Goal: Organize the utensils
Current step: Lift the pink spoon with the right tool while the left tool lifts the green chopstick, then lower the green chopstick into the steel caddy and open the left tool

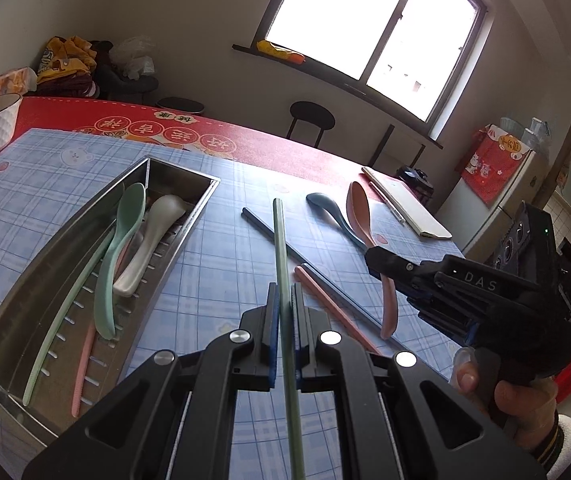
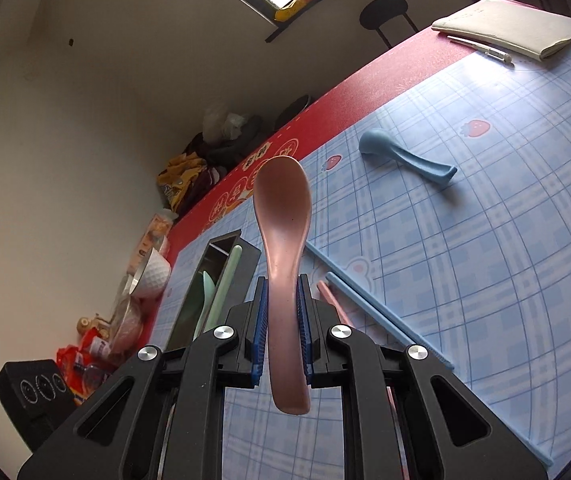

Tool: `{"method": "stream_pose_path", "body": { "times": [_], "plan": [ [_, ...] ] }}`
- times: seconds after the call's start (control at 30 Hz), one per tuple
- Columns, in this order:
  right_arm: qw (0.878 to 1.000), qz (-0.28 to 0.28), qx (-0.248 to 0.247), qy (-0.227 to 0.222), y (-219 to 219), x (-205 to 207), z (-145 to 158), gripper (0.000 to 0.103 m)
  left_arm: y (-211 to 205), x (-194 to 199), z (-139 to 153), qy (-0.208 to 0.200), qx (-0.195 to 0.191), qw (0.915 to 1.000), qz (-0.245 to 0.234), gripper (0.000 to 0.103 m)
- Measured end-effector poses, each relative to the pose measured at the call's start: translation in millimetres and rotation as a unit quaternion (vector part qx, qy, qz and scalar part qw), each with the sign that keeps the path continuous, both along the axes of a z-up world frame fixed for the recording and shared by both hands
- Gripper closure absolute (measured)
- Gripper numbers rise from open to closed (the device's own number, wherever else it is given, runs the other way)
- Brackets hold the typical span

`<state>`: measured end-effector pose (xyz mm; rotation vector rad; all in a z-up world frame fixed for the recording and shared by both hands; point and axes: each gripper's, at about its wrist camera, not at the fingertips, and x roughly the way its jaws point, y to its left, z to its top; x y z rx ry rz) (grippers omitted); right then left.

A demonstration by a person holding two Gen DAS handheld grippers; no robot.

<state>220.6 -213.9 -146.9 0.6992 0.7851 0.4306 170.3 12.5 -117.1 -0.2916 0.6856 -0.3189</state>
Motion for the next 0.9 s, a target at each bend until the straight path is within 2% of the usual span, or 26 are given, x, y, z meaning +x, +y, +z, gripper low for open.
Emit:
{"method": "stream_pose_path", "body": {
  "times": [0.27,0.47,0.77,0.9],
  "plan": [
    [1.000,0.020,0.008,-0.005,15.4,-11.4,1.2,0.089,58.6,-1.7,31.5,0.004,-0.019,0.9998,0.006,0.097],
    [1.000,0.025,0.013,-0.005,20.6,-13.8,-0.3,0.089,90.0,3.7,38.9,0.009,0.008,0.9995,0.028,0.097],
    [1.000,0.018,0.021,-0.005,16.4,-14.6,-3.2,0.089,107.7,29.0,14.3,0.059,0.062,0.9947,0.057,0.097],
    [1.000,0.017,0.024,-0.005,16.0,-15.8,-4.1,0.089,105.1,38.1,1.0,0.080,0.069,0.9929,0.055,0.097]
  ]
}}
